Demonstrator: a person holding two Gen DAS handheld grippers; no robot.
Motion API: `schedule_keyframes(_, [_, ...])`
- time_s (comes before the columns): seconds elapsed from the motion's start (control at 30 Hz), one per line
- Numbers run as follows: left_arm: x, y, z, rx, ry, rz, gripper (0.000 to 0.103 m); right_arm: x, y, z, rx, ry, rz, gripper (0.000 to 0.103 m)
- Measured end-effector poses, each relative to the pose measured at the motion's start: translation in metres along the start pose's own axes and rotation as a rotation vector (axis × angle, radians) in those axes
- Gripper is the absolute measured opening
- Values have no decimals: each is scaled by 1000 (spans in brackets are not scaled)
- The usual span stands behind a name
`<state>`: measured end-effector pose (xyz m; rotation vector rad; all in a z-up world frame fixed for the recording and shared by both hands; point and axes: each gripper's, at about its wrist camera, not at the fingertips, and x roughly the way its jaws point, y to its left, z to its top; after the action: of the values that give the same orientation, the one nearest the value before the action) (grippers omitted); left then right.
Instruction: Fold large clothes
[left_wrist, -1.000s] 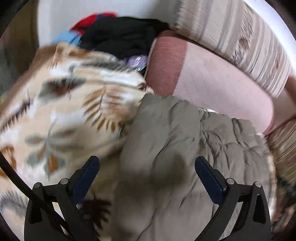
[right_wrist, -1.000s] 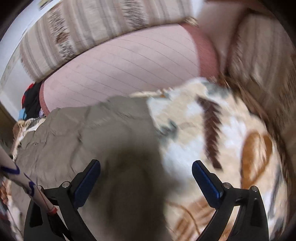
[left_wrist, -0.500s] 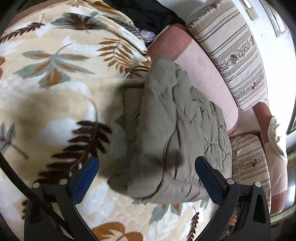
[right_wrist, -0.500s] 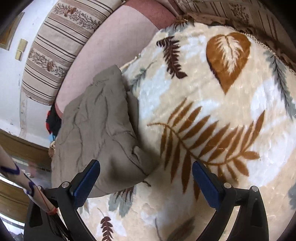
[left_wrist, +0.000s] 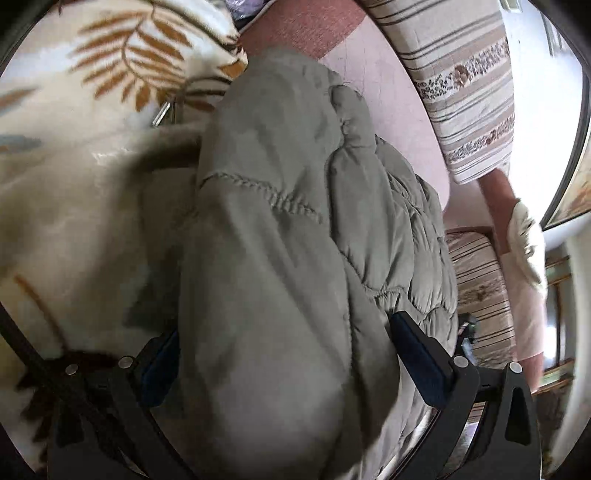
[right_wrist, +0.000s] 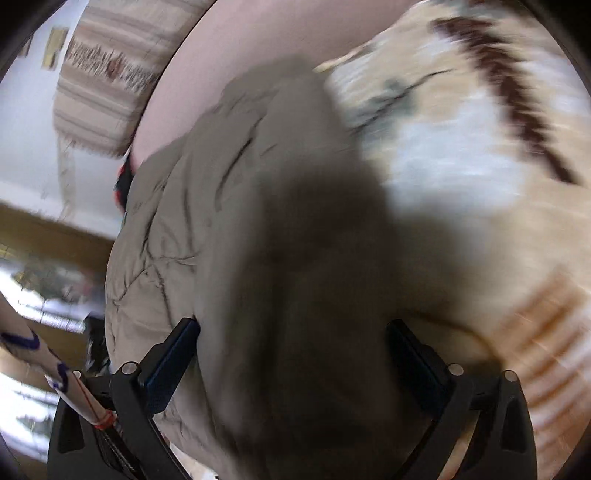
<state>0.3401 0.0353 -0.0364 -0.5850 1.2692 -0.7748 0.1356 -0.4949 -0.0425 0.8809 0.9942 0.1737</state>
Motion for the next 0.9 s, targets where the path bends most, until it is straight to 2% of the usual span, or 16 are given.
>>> schedule_keyframes(0.1, [2, -5, -4, 6, -15, 22, 103, 7, 1, 5, 14, -10, 24, 102])
schedule_keyframes(0.17, [2, -20, -10, 30, -14, 62, 95, 4, 0, 3, 52, 7, 76, 76])
schedule_keyframes(0.2, [-1, -28, -12, 38, -16, 77, 83, -2, 1, 0, 66, 4, 91, 69])
schedule_keyframes(0.23, [-6, -35, -16, 43, -19, 73, 73, -8, 3, -3, 65, 2, 98, 57])
schedule_keyframes(0.27, [-13, -42, -21, 49, -22, 64, 69, -17, 7, -7, 63, -3, 103, 49])
schedule_keyframes(0.3, [-21, -52, -26, 61, -24, 54, 63, -27, 12, -12, 52, -9, 104, 47])
schedule_keyframes(0.37, [-37, -73, -42, 105, -20, 46, 58, -50, 23, -27, 10, -20, 99, 43])
schedule_keyframes(0.47, [-51, -90, -68, 152, -11, 86, 58, -79, 23, -51, -26, -29, 97, 43])
schedule_keyframes(0.5, [-50, -91, -77, 148, -6, 109, 61, -84, 19, -60, -37, -30, 85, 43])
schedule_keyframes(0.53, [-44, -88, -85, 148, 0, 153, 68, -84, 14, -65, -40, -28, 65, 47])
schedule_keyframes(0.6, [-31, -79, -91, 137, 5, 259, 79, -75, -5, -71, 10, -18, -8, 62])
schedule_keyframes(0.63, [-24, -71, -92, 115, 9, 306, 88, -72, -14, -72, 41, -21, -35, 75])
schedule_keyframes(0.67, [-22, -66, -90, 90, 4, 312, 90, -71, -20, -72, 69, -39, -49, 85])
schedule_keyframes(0.77, [-42, -66, -89, -3, -38, 292, 90, -92, -25, -73, 132, -145, -114, 90])
schedule_keyframes(0.83, [-68, -78, -93, 48, -84, 311, 90, -114, -16, -75, 112, -208, -187, 90])
schedule_keyframes(0.9, [-95, -93, -100, 105, -145, 395, 90, -141, 1, -79, 54, -289, -313, 90])
